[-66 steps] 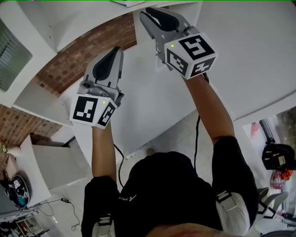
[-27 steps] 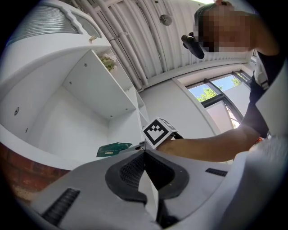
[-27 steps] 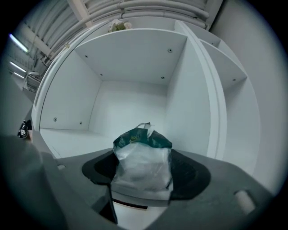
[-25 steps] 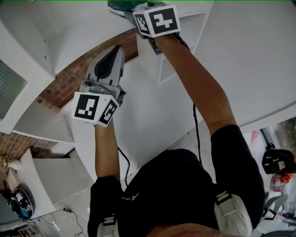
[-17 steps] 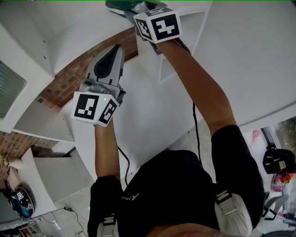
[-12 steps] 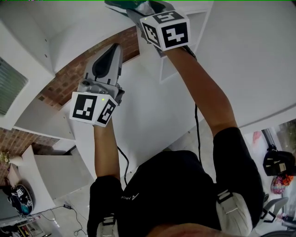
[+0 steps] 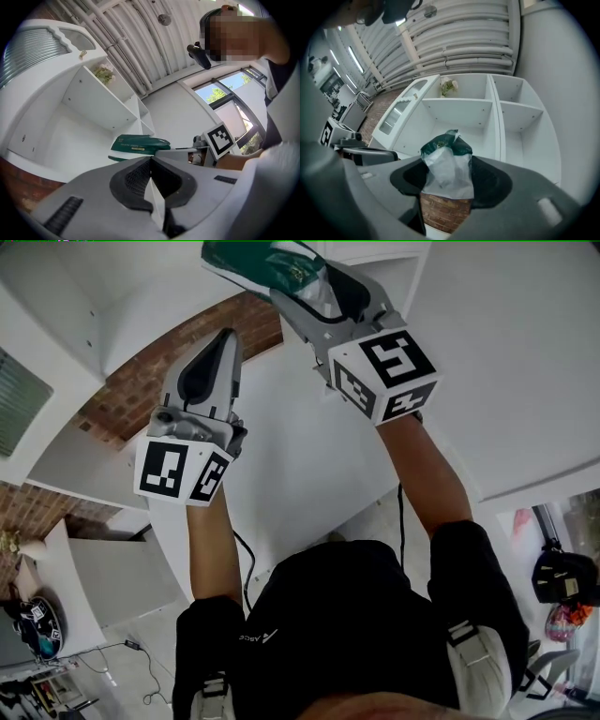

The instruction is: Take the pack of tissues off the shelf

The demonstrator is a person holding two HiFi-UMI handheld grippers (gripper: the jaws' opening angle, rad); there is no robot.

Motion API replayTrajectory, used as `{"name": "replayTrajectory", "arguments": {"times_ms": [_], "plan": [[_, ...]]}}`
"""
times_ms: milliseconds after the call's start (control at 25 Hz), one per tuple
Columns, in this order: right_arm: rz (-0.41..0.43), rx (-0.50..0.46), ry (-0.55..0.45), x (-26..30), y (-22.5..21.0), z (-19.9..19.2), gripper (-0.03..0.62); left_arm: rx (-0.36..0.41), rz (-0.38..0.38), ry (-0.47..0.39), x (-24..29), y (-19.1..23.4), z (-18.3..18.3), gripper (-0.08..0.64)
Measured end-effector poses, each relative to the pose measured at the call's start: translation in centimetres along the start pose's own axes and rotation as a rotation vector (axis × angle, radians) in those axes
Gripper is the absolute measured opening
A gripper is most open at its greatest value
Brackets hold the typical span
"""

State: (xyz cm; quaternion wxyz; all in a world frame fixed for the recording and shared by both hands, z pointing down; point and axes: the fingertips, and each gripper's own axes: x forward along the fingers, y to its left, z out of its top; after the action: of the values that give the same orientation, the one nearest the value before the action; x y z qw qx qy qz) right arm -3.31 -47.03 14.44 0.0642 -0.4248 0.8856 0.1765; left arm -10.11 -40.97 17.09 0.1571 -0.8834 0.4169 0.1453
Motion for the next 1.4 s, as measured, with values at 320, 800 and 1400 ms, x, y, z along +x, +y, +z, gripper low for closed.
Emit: {"name": "replayTrajectory", "arguments": {"times_ms": [320,800,1400], "plan": [[0.026,0.009,-0.067,-7.8,2.0,-0.9,0.259,0.013,0.034,0.0,-1.9,-4.9,-0.6,-0.002],[0.033,0.042,-0.09,-9.3,2.4,-1.2,0.253,0.01,0.068,0.017,-1.8,-4.5,-0.4,-0.002],[0.03,0.06,-0.091,-9.2,2.4,-1.5,0.253,0.007,0.057,0.021,-1.8,-4.1,-0.8,-0.002]]}}
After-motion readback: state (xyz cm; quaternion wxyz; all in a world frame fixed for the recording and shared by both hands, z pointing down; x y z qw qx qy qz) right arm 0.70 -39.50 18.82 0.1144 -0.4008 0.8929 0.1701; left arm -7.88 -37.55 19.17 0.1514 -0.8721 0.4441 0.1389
